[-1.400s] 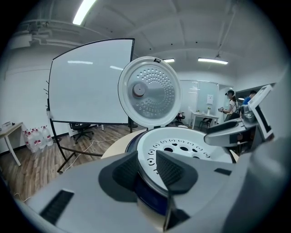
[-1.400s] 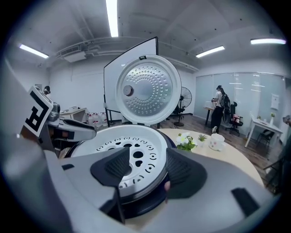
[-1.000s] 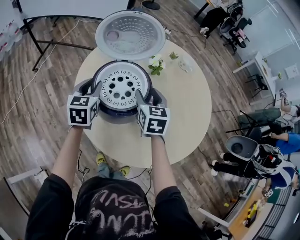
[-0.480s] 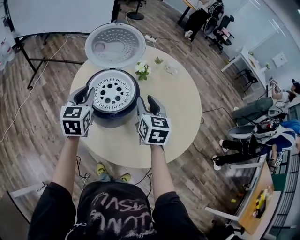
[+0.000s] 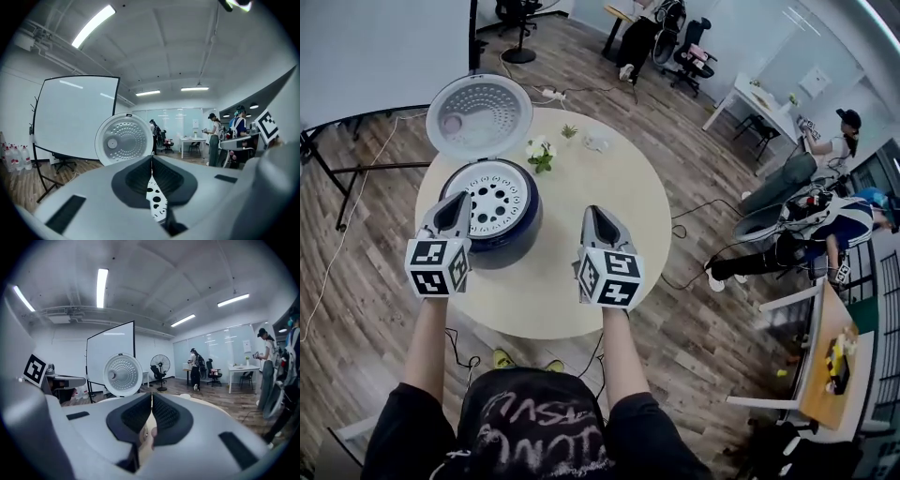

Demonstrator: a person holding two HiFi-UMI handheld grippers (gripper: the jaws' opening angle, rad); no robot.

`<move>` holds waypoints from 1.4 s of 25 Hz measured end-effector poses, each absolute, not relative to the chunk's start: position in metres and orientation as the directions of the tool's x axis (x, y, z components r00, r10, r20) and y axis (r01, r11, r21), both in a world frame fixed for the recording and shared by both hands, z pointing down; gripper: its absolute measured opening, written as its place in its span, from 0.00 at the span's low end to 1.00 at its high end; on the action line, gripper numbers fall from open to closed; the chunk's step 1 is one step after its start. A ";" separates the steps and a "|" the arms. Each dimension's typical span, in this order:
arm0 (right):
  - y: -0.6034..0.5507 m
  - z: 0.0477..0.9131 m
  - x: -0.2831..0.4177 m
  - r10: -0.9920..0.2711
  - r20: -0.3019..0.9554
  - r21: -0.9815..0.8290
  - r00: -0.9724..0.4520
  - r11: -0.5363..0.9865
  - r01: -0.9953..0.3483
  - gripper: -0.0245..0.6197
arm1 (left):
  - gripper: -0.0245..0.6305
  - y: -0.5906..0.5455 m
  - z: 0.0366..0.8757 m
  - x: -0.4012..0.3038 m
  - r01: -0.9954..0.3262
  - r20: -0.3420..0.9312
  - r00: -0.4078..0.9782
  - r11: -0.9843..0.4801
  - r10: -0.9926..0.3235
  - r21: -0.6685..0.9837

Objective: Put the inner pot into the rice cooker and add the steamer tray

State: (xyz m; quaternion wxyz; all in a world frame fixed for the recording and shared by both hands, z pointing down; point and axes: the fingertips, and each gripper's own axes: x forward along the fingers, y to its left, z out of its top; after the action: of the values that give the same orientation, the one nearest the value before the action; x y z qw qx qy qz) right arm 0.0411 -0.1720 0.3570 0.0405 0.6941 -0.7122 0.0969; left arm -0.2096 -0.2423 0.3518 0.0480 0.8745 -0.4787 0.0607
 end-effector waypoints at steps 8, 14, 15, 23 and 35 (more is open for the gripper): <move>-0.112 0.347 0.086 -0.987 0.150 -0.083 0.061 -0.075 -0.994 0.05 | 0.06 -0.217 0.334 -0.190 -0.801 0.099 0.588 -0.595 -0.803 -0.068; -0.088 0.334 0.087 -0.991 0.102 -0.083 0.085 -0.094 -0.992 0.05 | 0.06 -0.199 0.323 -0.195 -0.787 0.048 0.615 -0.616 -0.787 -0.023; -0.085 0.333 0.088 -0.992 0.094 -0.080 0.089 -0.097 -0.992 0.05 | 0.06 -0.197 0.322 -0.195 -0.783 0.040 0.621 -0.622 -0.783 -0.012; -0.060 0.343 0.084 -0.992 0.079 -0.083 0.094 -0.100 -0.992 0.05 | 0.06 -0.177 0.329 -0.214 -0.790 0.003 0.613 -0.613 -0.790 0.026; -0.049 0.356 0.086 -0.994 0.079 -0.090 0.082 -0.089 -0.992 0.04 | 0.06 -0.161 0.347 -0.228 -0.814 0.014 0.580 -0.580 -0.815 -0.022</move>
State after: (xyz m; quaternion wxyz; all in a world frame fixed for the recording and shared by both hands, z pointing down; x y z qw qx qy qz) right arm 0.0864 -0.0487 0.3558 -0.0066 0.7354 -0.6750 0.0595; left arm -0.2281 -0.1613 0.3468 -0.0067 0.8887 -0.4582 0.0114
